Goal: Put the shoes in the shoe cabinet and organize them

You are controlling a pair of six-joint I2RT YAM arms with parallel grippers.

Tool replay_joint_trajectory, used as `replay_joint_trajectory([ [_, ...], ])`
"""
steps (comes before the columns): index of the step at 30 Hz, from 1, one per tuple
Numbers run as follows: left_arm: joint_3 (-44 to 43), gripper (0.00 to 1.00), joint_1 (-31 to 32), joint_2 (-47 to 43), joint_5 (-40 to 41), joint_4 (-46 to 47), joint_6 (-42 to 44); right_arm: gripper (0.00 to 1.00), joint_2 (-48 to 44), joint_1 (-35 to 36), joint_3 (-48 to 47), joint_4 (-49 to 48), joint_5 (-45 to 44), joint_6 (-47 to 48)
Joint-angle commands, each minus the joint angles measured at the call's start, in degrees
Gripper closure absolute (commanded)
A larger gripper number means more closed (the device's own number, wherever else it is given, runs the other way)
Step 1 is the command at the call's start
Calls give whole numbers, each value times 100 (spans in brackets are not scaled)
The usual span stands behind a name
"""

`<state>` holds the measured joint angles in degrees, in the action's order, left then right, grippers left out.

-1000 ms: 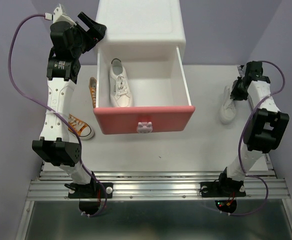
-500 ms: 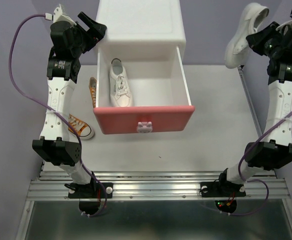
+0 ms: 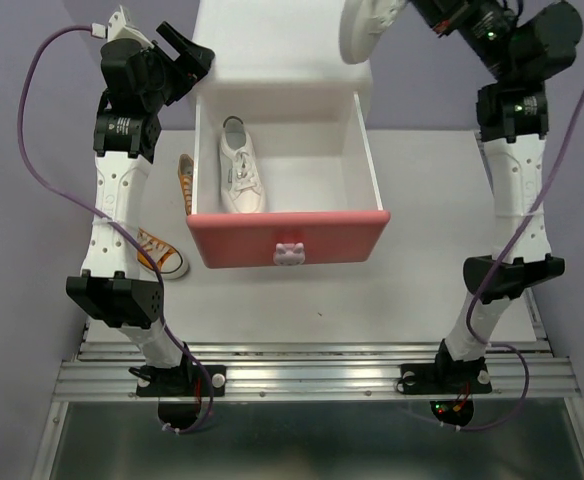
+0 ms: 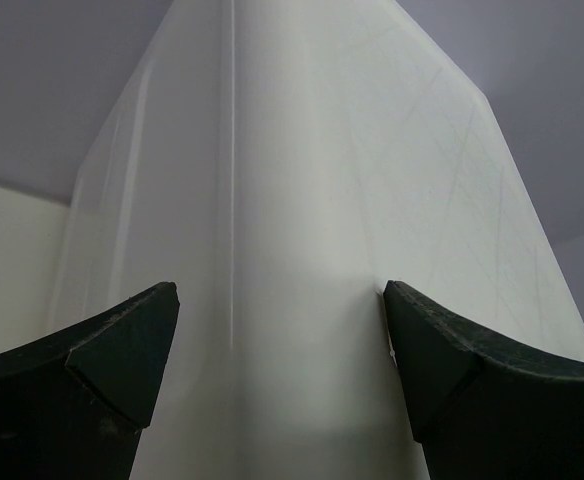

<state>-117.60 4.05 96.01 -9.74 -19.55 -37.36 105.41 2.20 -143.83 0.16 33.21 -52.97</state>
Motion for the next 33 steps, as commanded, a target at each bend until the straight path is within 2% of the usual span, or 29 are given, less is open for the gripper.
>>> replay_joint_trajectory([
  [1,211,7,-142,603,473,-1648,616,99,-99,1097,-313,-588,107,-154],
  [5,203,7,-142,621,473,-1648,599,99,-328,1800,83,-413,71,137],
  [9,229,7,-142,630,455,-1640,564,99,-275,2364,-136,747,273,673],
  [13,203,7,-142,630,464,-1657,599,99,-512,2627,223,1440,379,954],
  [15,203,7,-142,621,481,-1683,616,99,-538,2899,206,2229,309,1323],
  [26,290,7,-142,551,552,-1666,616,99,-802,3612,330,4516,-508,2334],
  [33,317,7,-142,568,552,-1640,599,100,-978,3771,479,5133,-965,2440],
])
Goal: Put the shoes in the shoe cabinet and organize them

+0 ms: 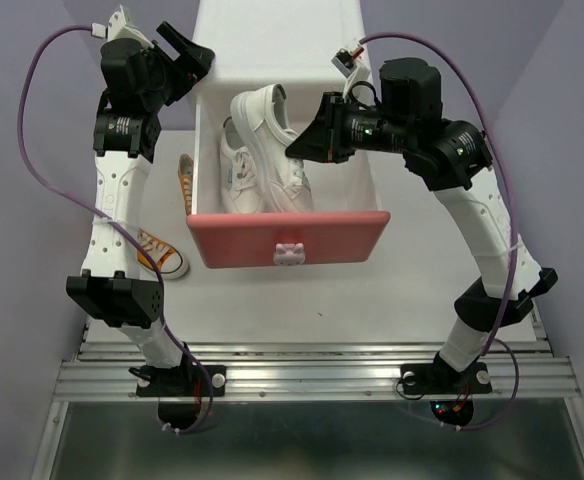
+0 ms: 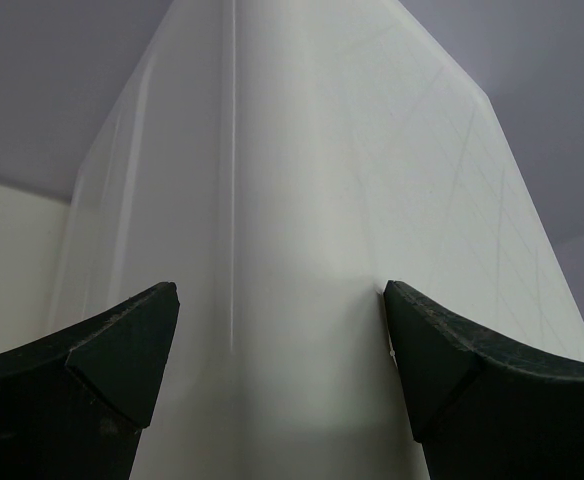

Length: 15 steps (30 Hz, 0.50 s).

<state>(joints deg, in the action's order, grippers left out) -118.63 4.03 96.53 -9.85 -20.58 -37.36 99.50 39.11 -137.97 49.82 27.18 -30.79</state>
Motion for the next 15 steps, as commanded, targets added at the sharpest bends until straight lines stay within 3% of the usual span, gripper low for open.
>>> replay_joint_trajectory([
  [1,419,7,-140,516,571,-1537,599,99,-379,79,-133,273,-563,266],
  [15,463,7,-140,498,554,-1493,625,99,95,940,-433,547,-3181,547],
])
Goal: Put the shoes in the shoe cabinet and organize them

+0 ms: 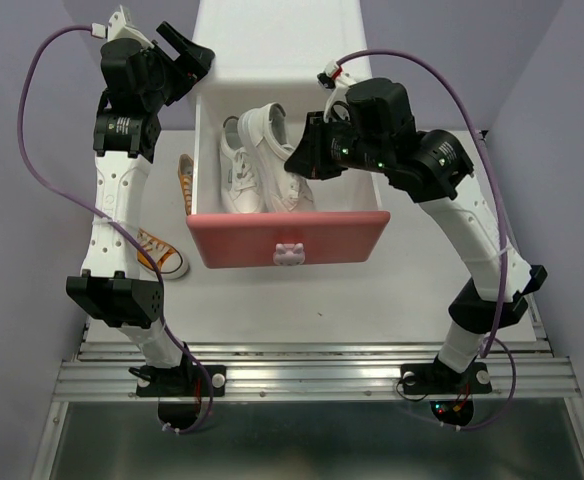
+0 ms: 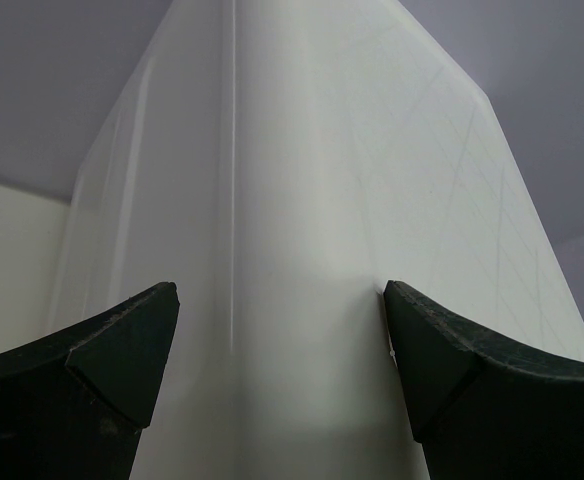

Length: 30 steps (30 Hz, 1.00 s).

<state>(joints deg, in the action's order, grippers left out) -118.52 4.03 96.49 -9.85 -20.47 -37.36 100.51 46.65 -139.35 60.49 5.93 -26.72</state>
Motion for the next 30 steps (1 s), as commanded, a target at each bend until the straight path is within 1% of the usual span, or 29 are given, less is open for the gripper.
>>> replay_joint_trajectory([
  [1,470,7,-140,494,545,-1504,625,100,-5,186,-277,-555,-1207,141],
  [3,488,7,-140,485,537,-1495,625,99,12,239,-277,-617,-1488,141],
  [4,496,7,-140,476,536,-1495,625,99,39,239,-286,-600,-1768,141],
  [7,514,7,-140,476,536,-1504,651,99,135,300,-417,-503,-2078,115],
  [14,540,7,-140,485,528,-1486,651,99,241,424,-453,-476,-2447,9],
  [20,497,7,-140,529,545,-1486,660,99,461,546,-620,-459,-2580,184],
  [25,488,7,-148,547,554,-1486,643,99,514,599,-576,-468,-3089,290],
  [30,479,7,-148,564,580,-1486,625,99,575,651,-620,-345,-3151,168],
])
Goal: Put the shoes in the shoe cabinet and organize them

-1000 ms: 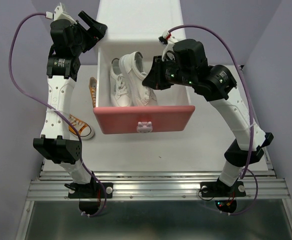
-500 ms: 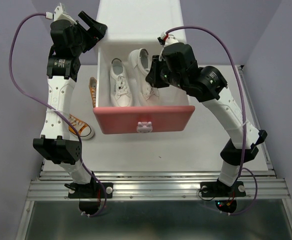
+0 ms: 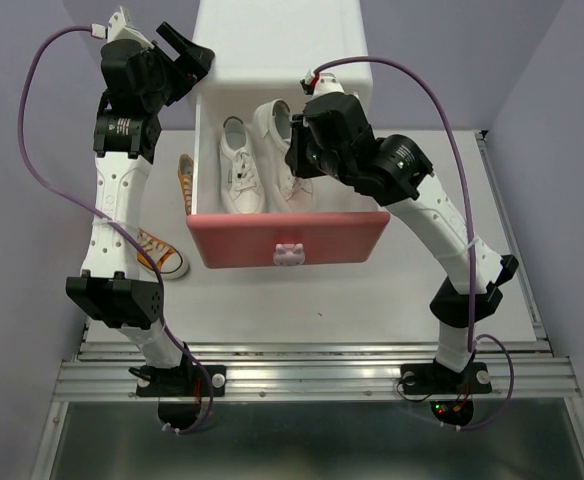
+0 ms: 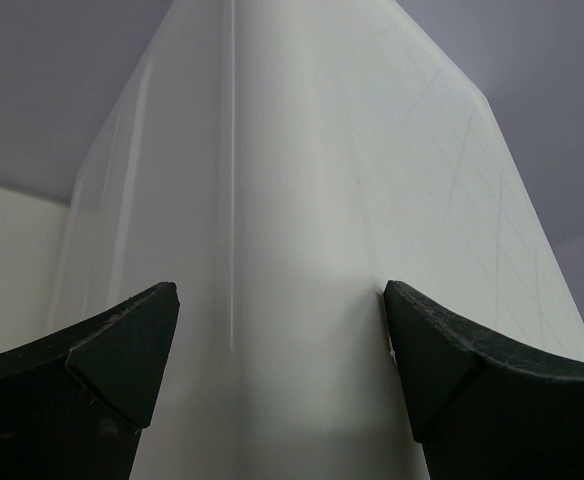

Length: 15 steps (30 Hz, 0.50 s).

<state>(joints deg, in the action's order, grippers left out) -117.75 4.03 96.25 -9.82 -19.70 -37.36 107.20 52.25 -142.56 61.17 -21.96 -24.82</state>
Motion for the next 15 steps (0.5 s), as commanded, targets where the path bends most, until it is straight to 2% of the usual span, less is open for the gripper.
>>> replay_joint_trajectory([
  [1,402,7,-148,588,578,-1572,625,99,-85,92,-298,-386,-432,-75],
  [5,394,7,-148,606,604,-1563,616,99,12,154,-439,-80,-616,-461],
  [15,323,7,-148,658,622,-1580,625,99,117,154,-395,141,-125,-1087],
])
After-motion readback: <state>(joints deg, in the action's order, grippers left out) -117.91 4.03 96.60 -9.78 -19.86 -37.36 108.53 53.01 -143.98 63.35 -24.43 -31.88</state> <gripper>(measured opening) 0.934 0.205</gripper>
